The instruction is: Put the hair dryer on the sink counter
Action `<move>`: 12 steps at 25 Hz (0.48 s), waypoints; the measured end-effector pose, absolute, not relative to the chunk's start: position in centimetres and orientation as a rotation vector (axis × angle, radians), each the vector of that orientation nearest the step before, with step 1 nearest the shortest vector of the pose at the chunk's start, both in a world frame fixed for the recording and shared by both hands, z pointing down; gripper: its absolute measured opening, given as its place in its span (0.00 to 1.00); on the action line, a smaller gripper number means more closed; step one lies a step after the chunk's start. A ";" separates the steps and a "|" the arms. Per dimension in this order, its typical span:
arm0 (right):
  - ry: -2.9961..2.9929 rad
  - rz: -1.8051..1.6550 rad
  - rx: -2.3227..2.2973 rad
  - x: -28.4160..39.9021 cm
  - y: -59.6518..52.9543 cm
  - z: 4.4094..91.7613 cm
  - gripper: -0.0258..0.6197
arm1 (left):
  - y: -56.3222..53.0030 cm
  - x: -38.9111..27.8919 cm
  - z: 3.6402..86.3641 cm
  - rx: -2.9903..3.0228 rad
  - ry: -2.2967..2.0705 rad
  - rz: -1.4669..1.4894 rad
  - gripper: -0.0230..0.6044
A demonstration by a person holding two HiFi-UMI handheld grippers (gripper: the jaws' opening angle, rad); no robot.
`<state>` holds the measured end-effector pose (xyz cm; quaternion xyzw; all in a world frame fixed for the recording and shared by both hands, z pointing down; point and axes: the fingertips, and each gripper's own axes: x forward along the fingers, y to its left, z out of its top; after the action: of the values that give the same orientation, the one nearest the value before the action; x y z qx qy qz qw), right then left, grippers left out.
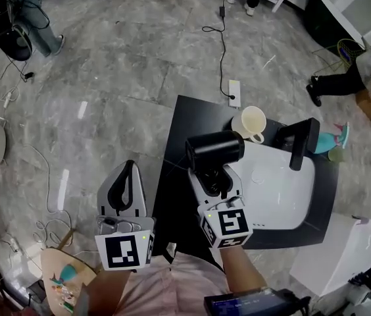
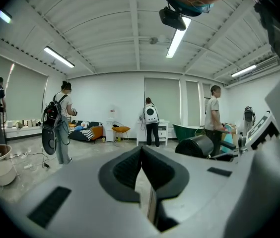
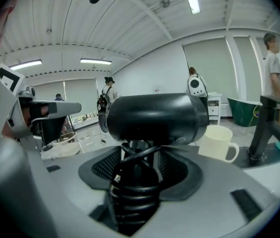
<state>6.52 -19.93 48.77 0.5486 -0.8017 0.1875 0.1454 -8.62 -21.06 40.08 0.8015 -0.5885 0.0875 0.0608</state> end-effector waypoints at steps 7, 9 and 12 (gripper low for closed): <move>-2.278 0.601 1.551 6.6 -20.2 51.8 0.42 | -21.5 -8.8 42.2 2.388 -1.773 0.311 0.05; -2.271 0.619 1.543 6.7 -20.2 52.5 0.42 | -21.7 -8.7 42.6 2.379 -1.773 0.323 0.05; -2.260 0.639 1.528 6.6 -20.2 53.5 0.42 | -21.9 -8.8 43.3 2.365 -1.769 0.341 0.05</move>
<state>6.58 -20.24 53.51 0.5374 -0.7950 0.2248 0.1689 -8.80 -21.89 43.30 0.7928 -0.5928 0.1144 0.0841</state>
